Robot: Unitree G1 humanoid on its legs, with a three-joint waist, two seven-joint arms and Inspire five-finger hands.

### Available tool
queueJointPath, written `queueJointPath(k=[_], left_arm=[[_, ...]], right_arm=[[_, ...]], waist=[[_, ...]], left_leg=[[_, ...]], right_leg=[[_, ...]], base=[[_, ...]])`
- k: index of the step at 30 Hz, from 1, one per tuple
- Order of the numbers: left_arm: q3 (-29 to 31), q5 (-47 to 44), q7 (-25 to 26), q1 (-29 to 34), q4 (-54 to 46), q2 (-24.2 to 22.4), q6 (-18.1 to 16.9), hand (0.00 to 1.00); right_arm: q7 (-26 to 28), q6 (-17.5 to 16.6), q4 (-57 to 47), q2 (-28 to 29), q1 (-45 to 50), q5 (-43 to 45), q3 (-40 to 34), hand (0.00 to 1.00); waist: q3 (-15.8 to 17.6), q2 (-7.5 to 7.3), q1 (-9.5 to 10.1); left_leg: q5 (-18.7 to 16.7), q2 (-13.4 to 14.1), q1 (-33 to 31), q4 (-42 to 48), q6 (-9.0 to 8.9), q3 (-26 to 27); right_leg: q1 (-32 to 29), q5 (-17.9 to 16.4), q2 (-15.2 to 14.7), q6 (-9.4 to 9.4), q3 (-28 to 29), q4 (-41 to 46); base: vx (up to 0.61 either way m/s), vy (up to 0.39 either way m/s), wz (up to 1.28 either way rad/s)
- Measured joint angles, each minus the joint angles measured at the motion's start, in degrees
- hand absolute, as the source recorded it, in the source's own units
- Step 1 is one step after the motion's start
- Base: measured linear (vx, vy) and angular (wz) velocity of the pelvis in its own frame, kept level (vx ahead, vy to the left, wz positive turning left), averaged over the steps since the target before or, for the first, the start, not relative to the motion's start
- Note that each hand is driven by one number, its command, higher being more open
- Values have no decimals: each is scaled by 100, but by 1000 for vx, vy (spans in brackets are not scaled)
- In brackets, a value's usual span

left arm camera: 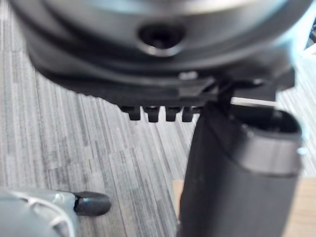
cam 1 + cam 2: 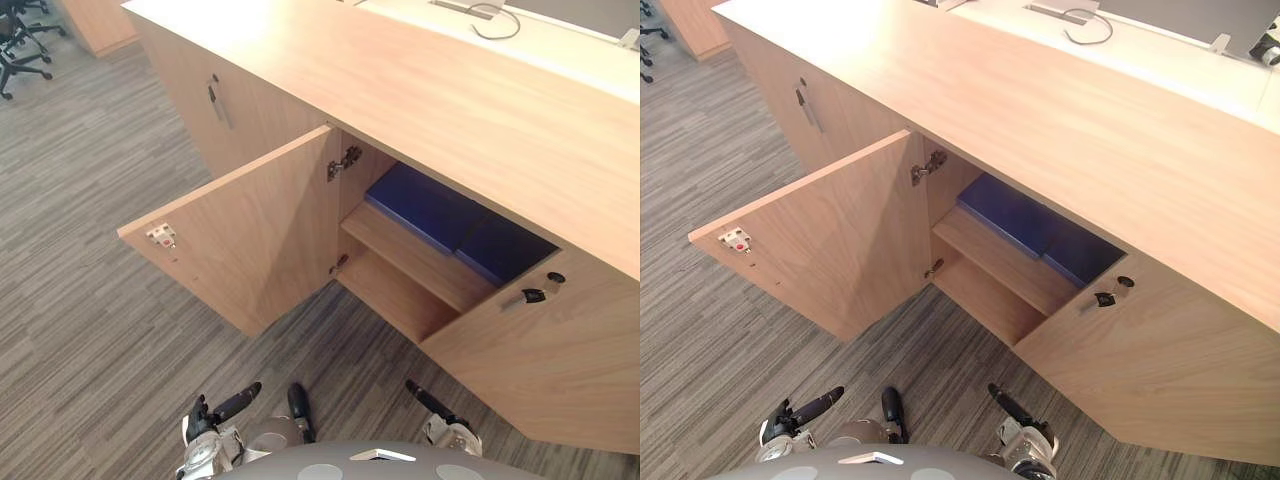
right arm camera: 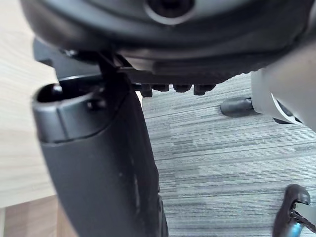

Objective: Walk over to the cabinet, pick up the folder, carry it to the office cabinet, place the folder inside the office cabinet, then close the office cabinet door

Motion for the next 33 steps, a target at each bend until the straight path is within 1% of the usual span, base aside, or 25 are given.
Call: queueJointPath(k=[3,6,8,9,10,11,12,14,15,16,17,20,22,23,24,25,26,27,28,29,30,31,33], left_arm=[[12,-257,-50,30,-25,-43,-4,100],[-108,-874,-58,155,-418,-147,16,100],[-474,-1229,-68,452,-1190,-206,75,100],[-642,-1389,-111,559,-1684,-187,140,100],[-648,-1470,-137,578,-1914,-186,156,100],[-647,-1632,-181,581,-2349,-185,165,100],[-641,-1804,-190,579,-2791,-187,169,100],[-620,-1998,-195,515,-3383,-179,169,100],[-608,-2014,-195,435,-3714,-164,171,100],[-587,-2007,-193,379,-3851,-159,176,100],[-465,-2014,-104,302,-4004,-180,361,100],[-132,-1861,5,219,-4197,-143,512,100],[260,-1431,127,-73,-4209,132,573,100],[436,-1263,167,-223,-4209,342,634,100],[702,-1025,233,-431,-4208,678,701,100],[1015,-821,289,-652,-4206,1010,776,100],[1237,-570,219,-794,-4193,1260,829,100],[1211,-385,157,-797,-4160,1426,876,100],[1363,-335,157,-934,-3975,1555,918,100],[1590,-274,157,-1181,-3755,1572,944,100],[1815,-190,159,-1537,-3378,1648,992,100],[1969,-190,160,-1753,-3083,1730,1004,100],[2123,-196,157,-1971,-2723,1921,1003,100]], right_arm=[[1,-2,-76,-7,124,1,30,100],[18,1,-134,-6,199,12,216,100],[50,3,-144,0,278,9,396,100],[85,4,-148,5,300,5,507,100],[89,7,-153,4,315,2,572,100],[101,18,-171,5,345,-2,678,100],[119,39,-217,4,381,-7,762,100],[144,79,-305,-4,445,-69,810,100],[158,114,-352,-9,495,-114,859,100],[177,142,-382,-18,527,-115,876,100],[208,160,-434,-66,593,-118,904,100],[239,204,-437,-171,664,-128,958,100],[273,284,-437,-262,768,-250,1012,100],[297,288,-434,-290,806,-353,1012,100],[348,294,-424,-324,819,-356,1010,100],[373,317,-408,-324,838,-356,999,100],[388,333,-400,-300,820,-358,1000,100],[402,334,-380,-306,798,-360,996,100],[456,351,-359,-316,789,-358,956,100],[484,369,-340,-315,794,-357,894,100],[492,378,-304,-300,794,-359,848,100],[516,374,-301,-271,801,-359,786,100],[586,366,-263,-209,805,-355,649,100]], waist=[[-10,6,-5],[-23,-32,-26],[-74,-107,25],[-100,-145,16],[-115,-160,19],[-171,-181,24],[-222,-176,12],[-295,-157,2],[-342,-136,-5],[-362,-119,-5],[-428,-94,-8],[-501,6,-36],[-602,100,-30],[-614,134,-33],[-651,177,-40],[-721,171,-53],[-733,155,-80],[-738,163,-110],[-776,207,-164],[-817,210,-170],[-863,193,-184],[-901,172,-198],[-965,94,-240]], left_leg=[[-41,22,38,-2,5,-26],[-76,20,54,-1,20,-18],[-78,39,39,-1,23,46],[-82,55,34,0,29,85],[-85,65,38,0,32,113],[-96,79,36,0,43,183],[-105,95,50,0,38,255],[-118,113,65,1,39,357],[-133,125,67,1,60,411],[-134,130,75,1,60,447],[-137,136,87,1,60,528],[-142,185,150,1,52,698],[-131,259,148,1,36,838],[-116,292,148,1,14,883],[-102,346,139,1,-15,955],[-90,356,83,0,-45,1018],[-50,334,74,0,-63,1067],[-35,330,65,0,-59,1098],[-11,349,56,0,-86,1136],[19,357,57,0,-102,1149],[40,367,65,0,-120,1149],[49,376,63,0,-126,1148],[72,402,48,0,-121,1156]], right_leg=[[68,71,32,-115,-100,-6],[119,154,39,-253,-125,-22],[53,211,23,-289,-95,19],[12,245,13,-297,-89,75],[-7,265,11,-301,-79,89],[-73,300,-9,-274,-32,137],[-119,352,-18,-252,62,147],[-173,392,-26,-267,100,132],[-194,418,-25,-243,104,115],[-196,433,-24,-219,114,94],[-202,453,-14,-192,175,27],[-220,457,12,-186,243,-43],[-285,458,65,-185,317,-65],[-295,457,94,-184,378,-77],[-333,450,143,-189,382,-105],[-391,422,178,-211,365,-190],[-417,315,178,-235,342,-237],[-427,281,176,-213,343,-268],[-467,270,185,-193,367,-263],[-475,249,189,-158,372,-264],[-488,228,193,-119,370,-264],[-498,221,193,-109,373,-268],[-525,213,195,-99,385,-270]], base=[[-37,2,6],[-5,3,1],[-16,25,-8],[-8,19,-10],[-17,21,-18],[-19,26,-31],[-16,22,-37],[-25,5,-35],[-33,-9,-27],[-30,-20,-25],[-33,-27,-32],[-44,-41,-32],[-58,-54,-30],[-71,-55,-29],[-86,-71,-31],[-71,-61,-31],[-56,-57,-25],[-59,-30,-22],[-59,-19,-16],[-64,2,-10],[-57,12,-2],[-49,23,0],[-1,12,-2]])
